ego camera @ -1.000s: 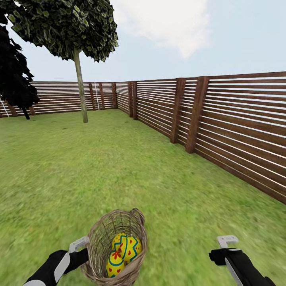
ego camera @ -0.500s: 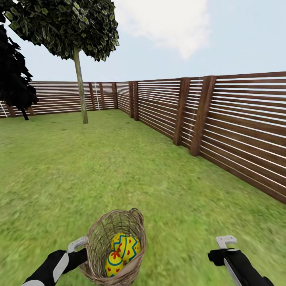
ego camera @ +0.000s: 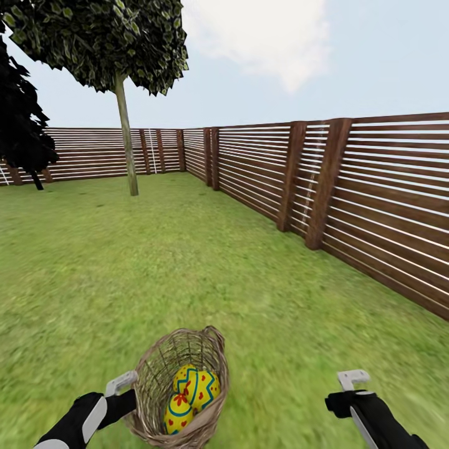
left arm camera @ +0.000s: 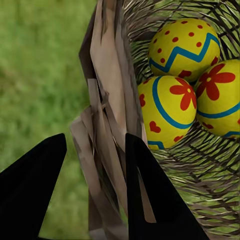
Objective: Take the three Easter eggs out of the wicker basket on the lawn in the garden, then place them on the lawn next to a single tree (choose any tree) so that all three eggs are next to the same tree and none are left in the basket.
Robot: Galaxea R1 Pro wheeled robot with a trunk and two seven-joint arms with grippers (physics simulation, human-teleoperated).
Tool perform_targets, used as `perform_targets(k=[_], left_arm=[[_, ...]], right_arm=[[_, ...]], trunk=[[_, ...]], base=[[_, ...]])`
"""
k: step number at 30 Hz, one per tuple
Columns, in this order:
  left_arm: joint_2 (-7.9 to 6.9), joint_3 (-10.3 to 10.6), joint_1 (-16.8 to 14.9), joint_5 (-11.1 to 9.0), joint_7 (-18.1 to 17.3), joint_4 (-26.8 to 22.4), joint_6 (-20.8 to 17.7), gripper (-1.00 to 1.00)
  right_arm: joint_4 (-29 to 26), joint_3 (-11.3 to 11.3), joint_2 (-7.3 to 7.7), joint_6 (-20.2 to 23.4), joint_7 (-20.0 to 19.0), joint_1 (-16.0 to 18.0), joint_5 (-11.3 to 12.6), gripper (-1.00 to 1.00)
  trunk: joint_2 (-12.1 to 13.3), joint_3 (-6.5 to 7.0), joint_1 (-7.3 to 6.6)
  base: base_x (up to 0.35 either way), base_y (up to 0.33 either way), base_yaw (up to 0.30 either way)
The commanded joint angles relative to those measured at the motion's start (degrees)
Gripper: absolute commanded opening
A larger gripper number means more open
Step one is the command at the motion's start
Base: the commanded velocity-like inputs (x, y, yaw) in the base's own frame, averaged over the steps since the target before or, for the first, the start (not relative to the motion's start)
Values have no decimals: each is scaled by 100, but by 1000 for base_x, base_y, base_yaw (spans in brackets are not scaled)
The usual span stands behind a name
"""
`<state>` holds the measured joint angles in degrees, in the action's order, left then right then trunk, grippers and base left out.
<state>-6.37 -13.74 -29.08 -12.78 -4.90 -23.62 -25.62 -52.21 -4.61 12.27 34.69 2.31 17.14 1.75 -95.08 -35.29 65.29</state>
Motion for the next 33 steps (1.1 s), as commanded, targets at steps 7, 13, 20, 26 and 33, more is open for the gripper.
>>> perform_targets(k=[7,13,20,26,33], left_arm=[[-5,-43,-2,-58,-98,-2,-40,-100],[-5,-45,-2,-58,-99,-3,-40,-100],[-6,-44,-6,-58,-99,-2,-40,-100],[-5,-43,-3,-58,-99,-2,-40,-100],[-5,-44,-1,-58,-99,-2,-40,-100]], right_arm=[[-8,-31,4,29,25,4,17,100],[-8,-23,-92,29,32,3,9,100],[-8,-23,-93,29,32,5,9,100],[-8,-23,-93,29,32,4,9,100],[-3,-23,-93,29,34,6,9,100]], trunk=[[-3,-6,3],[-3,-6,3],[-3,-6,3],[-3,-6,3],[-3,-6,3]], base=[[321,149,0],[320,149,0],[321,149,0],[321,147,0],[324,132,0]])
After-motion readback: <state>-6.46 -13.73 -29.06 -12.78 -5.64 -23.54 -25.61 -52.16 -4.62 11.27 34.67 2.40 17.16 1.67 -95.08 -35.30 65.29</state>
